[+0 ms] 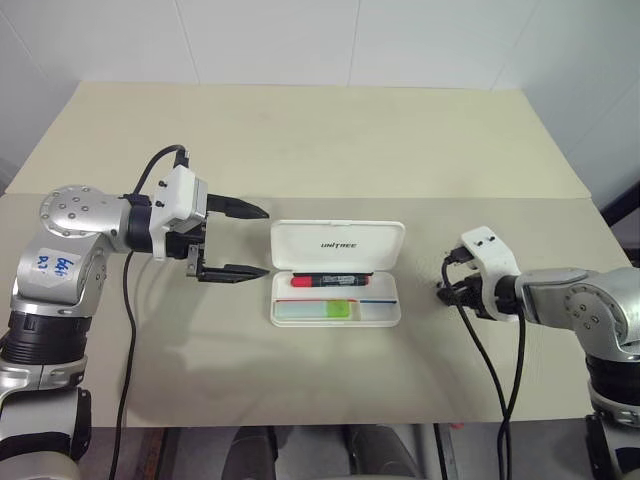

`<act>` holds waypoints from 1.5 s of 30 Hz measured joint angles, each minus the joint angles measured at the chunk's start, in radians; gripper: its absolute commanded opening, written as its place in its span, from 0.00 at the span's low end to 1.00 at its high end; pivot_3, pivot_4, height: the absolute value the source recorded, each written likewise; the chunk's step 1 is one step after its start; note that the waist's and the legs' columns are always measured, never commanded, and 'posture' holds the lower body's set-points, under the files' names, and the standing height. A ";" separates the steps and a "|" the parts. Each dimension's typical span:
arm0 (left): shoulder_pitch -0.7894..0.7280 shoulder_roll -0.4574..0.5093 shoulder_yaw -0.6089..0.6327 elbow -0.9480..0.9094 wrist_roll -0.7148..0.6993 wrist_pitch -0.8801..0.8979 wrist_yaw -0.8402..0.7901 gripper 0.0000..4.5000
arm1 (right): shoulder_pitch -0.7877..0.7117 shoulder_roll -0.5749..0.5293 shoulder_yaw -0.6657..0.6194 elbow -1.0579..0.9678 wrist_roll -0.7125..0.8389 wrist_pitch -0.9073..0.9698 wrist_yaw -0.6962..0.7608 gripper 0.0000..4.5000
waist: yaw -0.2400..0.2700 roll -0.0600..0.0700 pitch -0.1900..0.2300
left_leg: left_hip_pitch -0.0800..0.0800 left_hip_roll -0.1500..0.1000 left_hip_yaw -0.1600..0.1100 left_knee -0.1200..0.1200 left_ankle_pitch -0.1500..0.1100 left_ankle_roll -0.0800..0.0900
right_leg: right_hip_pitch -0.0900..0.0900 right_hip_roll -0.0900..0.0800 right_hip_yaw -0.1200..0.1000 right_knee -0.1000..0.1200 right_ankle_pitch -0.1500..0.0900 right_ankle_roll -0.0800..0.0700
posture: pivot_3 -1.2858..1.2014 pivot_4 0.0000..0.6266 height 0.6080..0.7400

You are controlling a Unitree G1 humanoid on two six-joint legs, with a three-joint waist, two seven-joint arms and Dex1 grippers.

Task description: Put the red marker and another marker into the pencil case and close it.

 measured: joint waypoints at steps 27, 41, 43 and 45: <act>0.030 0.043 -0.008 -0.003 0.001 -0.038 -0.041 1.00 | -0.049 -0.202 0.331 0.068 -0.248 -1.086 0.916 0.08 | 0.001 0.001 0.000 | 0.000 0.000 0.001 0.003 -0.001 0.000 | 0.000 0.000 0.000 0.001 0.000 0.000 | 0.52 0.24 1.00; 0.060 0.042 -0.004 -0.054 -0.004 -0.008 0.001 1.00 | -0.104 -0.114 0.403 0.253 -0.441 -1.280 1.009 0.08 | 0.002 0.001 0.000 | 0.001 0.000 0.000 0.004 0.000 0.000 | 0.001 0.000 0.000 0.003 0.000 0.000 | 0.52 0.24 1.00; 0.061 0.042 -0.002 -0.058 -0.005 -0.001 0.007 1.00 | -0.104 -0.103 0.405 0.264 -0.453 -1.285 1.014 0.08 | 0.002 0.001 0.000 | 0.001 0.000 0.001 0.004 0.000 0.000 | 0.001 0.000 0.000 0.004 0.000 0.000 | 0.52 0.24 1.00; 0.061 0.042 -0.001 -0.059 -0.006 0.002 0.009 1.00 | -0.104 -0.100 0.405 0.266 -0.461 -1.284 1.024 0.08 | 0.002 0.001 0.000 | 0.002 0.000 0.001 0.004 0.000 0.000 | 0.001 0.000 0.000 0.004 0.000 0.000 | 0.52 0.24 1.00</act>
